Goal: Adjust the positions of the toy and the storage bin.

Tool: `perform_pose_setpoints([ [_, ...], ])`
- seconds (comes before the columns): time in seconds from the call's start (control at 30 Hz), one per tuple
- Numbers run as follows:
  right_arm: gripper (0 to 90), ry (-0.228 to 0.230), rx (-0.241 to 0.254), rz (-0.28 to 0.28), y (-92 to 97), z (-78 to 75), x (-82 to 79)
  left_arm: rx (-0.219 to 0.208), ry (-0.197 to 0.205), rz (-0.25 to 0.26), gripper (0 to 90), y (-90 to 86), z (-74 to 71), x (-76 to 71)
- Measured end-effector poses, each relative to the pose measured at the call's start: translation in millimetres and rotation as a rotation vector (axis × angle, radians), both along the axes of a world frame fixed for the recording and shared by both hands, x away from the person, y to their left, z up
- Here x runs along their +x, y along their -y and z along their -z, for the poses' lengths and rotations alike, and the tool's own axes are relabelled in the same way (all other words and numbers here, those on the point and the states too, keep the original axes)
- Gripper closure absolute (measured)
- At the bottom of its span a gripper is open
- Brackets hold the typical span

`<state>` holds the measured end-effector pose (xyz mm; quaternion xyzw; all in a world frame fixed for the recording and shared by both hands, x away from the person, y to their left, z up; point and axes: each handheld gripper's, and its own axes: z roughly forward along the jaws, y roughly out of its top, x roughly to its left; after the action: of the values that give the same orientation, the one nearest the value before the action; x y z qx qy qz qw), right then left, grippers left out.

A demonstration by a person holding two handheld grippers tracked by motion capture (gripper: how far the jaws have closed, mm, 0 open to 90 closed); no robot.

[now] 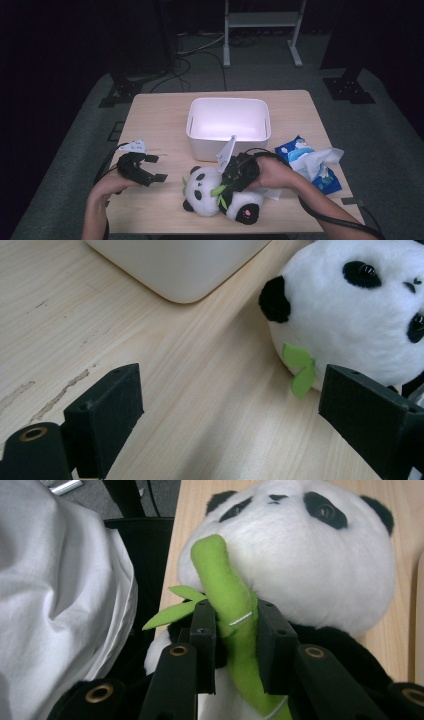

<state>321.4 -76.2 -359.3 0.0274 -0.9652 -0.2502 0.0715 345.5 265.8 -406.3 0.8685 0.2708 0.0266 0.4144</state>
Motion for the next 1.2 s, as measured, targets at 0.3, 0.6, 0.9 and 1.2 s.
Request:
perform_pose_setpoints([
  [0.3,72.7,-0.003,0.027,-0.002,3.3,-14.6,3.5,-0.008,0.002,-0.002,9.3,-1.6,-1.4,-0.5],
  [0.6,72.9,0.0,0.054,-0.022,4.8,-28.7,1.8,-0.012,0.0,-0.011,9.3,-4.6,-0.9,0.1],
  [0.9,72.9,0.016,0.088,-0.038,4.9,-51.5,-2.0,-0.019,-0.004,-0.012,9.4,-6.4,-0.4,0.5],
  [1.2,72.9,0.03,0.12,-0.049,5.0,-76.5,-3.7,-0.027,-0.005,-0.018,9.3,-8.7,0.1,1.1],
])
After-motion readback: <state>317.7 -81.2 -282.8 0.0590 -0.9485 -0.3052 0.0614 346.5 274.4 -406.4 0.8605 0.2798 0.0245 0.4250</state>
